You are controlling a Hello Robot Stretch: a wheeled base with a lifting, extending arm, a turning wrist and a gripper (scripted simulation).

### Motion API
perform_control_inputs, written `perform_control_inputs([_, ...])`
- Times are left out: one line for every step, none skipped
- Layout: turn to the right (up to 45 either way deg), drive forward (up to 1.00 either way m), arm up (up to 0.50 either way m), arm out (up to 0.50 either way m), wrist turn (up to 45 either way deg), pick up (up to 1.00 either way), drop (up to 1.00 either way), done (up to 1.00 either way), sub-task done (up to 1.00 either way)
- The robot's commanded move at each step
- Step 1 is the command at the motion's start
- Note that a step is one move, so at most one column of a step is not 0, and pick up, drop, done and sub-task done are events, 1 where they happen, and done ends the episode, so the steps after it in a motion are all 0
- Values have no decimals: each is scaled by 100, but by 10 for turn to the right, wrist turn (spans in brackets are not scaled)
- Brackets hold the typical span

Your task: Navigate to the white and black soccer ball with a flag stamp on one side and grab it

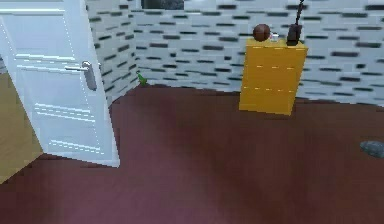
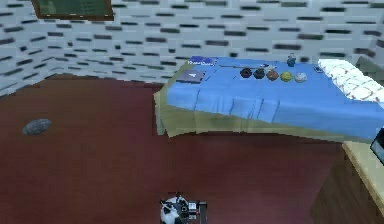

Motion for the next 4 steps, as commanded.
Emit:
perform_control_inputs([0,0,-30,0,0,0,0,0,0])
perform_control_inputs([0,0,0,0,0,100,0,0,0])
perform_control_inputs([0,0,10,0,0,0,0,0,0])
perform_control_inputs([0,0,0,0,0,0,0,100,0])
